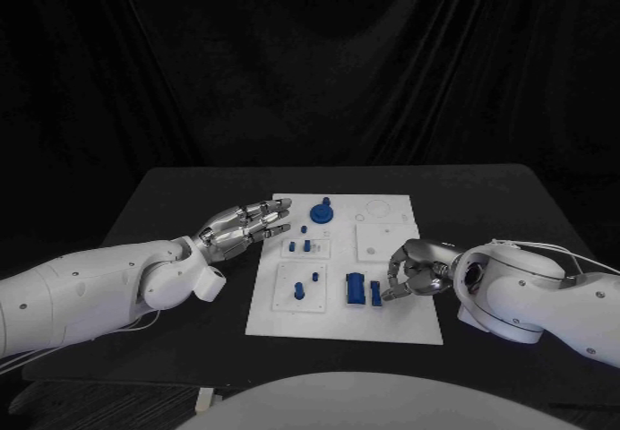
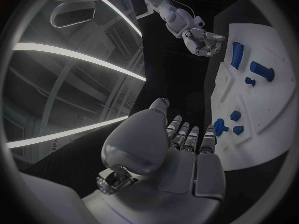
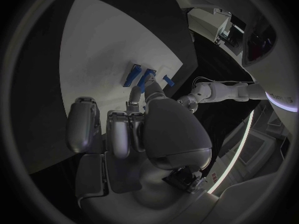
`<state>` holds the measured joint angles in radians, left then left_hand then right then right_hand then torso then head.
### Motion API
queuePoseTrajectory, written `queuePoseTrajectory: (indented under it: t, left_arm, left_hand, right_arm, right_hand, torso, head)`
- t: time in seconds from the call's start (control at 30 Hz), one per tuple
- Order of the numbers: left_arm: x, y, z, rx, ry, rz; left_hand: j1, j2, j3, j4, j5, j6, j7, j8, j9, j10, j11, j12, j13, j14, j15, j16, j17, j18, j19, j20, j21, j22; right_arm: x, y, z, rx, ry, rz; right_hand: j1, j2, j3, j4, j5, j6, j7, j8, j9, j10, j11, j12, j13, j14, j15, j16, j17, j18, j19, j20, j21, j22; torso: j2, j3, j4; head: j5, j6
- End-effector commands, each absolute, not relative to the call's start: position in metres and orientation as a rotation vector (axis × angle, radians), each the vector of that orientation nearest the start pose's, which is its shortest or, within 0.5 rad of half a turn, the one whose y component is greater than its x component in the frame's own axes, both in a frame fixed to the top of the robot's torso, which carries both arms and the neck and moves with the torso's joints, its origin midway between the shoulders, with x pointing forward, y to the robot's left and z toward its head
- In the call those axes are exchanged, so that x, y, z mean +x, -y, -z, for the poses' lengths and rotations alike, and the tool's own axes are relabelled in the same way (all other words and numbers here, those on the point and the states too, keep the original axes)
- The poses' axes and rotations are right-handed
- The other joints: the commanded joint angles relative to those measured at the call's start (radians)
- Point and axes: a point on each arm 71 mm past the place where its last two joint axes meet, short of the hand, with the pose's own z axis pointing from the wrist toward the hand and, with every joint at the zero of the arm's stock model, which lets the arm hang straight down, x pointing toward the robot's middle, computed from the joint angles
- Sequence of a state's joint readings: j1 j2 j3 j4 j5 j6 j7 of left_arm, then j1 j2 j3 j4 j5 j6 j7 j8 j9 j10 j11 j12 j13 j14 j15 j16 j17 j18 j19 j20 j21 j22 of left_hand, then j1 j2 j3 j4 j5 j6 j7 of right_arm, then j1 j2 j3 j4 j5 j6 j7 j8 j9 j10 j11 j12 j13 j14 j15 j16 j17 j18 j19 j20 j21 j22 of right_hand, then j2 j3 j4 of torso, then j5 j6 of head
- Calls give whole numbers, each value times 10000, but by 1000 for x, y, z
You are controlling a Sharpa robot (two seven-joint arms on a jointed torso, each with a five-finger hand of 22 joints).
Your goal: Assemble the parts on the task board
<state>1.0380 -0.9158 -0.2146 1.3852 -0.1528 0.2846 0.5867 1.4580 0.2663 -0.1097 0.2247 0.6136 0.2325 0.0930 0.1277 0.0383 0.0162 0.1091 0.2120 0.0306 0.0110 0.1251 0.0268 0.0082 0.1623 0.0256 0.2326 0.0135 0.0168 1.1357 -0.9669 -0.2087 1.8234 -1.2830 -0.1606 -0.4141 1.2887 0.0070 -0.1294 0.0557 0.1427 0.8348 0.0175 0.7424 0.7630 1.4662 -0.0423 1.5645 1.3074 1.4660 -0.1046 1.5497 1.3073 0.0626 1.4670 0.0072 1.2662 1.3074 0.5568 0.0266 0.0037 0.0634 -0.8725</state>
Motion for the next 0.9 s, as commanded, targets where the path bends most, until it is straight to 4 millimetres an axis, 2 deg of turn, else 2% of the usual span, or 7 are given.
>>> queuePoseTrajectory:
  t: [0.03,0.07,0.1,0.17,0.5,0.53,0.9]
  left_arm:
    - [421,-259,301,-10271,-17451,18970]
    - [421,-259,301,-10272,-17454,18970]
    - [421,-259,301,-10272,-17453,18973]
    - [421,-259,301,-10272,-17443,18979]
    - [421,-260,301,-10274,-17407,18972]
    - [421,-260,301,-10274,-17415,18979]
    - [422,-259,302,-10268,-17450,19015]
  left_hand:
    - [95,-5,43,-34,35,23,50,50,16,27,-44,39,-3,8,51,40,16,164,-8,78,53,5]
    - [95,-5,43,-34,35,23,50,50,16,27,-44,39,-3,8,51,40,16,164,-8,78,53,5]
    - [100,-2,61,-49,51,35,63,58,18,29,-45,38,-3,10,55,43,17,164,-7,82,53,5]
    - [100,-2,61,-49,51,35,63,58,18,29,-45,38,-3,10,55,43,17,164,-7,82,53,5]
    - [104,6,81,-62,65,34,69,58,17,29,-41,36,-4,11,60,46,17,164,-5,86,54,5]
    - [104,6,81,-62,65,34,69,58,17,29,-41,36,-4,11,60,46,17,164,-5,86,54,5]
    - [114,21,114,-85,85,44,81,64,18,29,-31,34,-4,10,70,43,16,163,-6,93,53,4]
  right_arm:
    - [380,189,264,-1013,-21163,-5505]
    - [379,189,265,-1027,-21160,-5497]
    - [379,189,267,-1039,-21161,-5481]
    - [379,188,270,-1056,-21164,-5484]
    - [380,186,279,-893,-21031,-5540]
    - [380,186,280,-886,-21045,-5516]
    - [382,187,287,-768,-21270,-5123]
  right_hand:
    - [96,6,-162,85,-89,-121,-13,334,266,1046,-124,63,2634,919,-71,10,1955,-34,487,-65,-46,1846]
    - [108,16,-193,105,-103,-142,-19,410,328,1046,-135,63,2634,918,-78,8,1948,-33,486,-69,-56,1844]
    - [137,26,-282,157,-202,-182,-48,637,515,1046,-146,63,2634,918,-87,7,1950,-33,486,-82,-59,1844]
    - [186,43,-346,186,-260,-227,-69,815,668,1046,-160,63,2634,917,-102,6,1945,-32,486,-92,-66,1843]
    - [259,187,-448,298,-507,-209,-108,1078,879,1046,-210,63,2634,904,-130,-17,1878,-8,461,-120,-197,1811]
    - [206,264,-504,394,-696,-170,-128,1128,911,1046,-221,63,2634,902,-140,-21,1867,-4,458,-129,-220,1805]
    - [196,416,-567,513,-814,-99,-168,1169,932,1046,-240,63,2634,895,-155,-33,1831,13,442,-146,-314,1782]
  torso:
    - [0,2,-2]
    - [2,4,-1]
    - [3,5,2]
    - [-1,2,-5]
    - [-4,2,5]
    - [-2,2,6]
    - [-12,-1,12]
  head:
    - [61,-2]
    - [63,-2]
    - [57,-2]
    - [61,-2]
    - [103,-2]
    - [96,-2]
    - [80,-2]
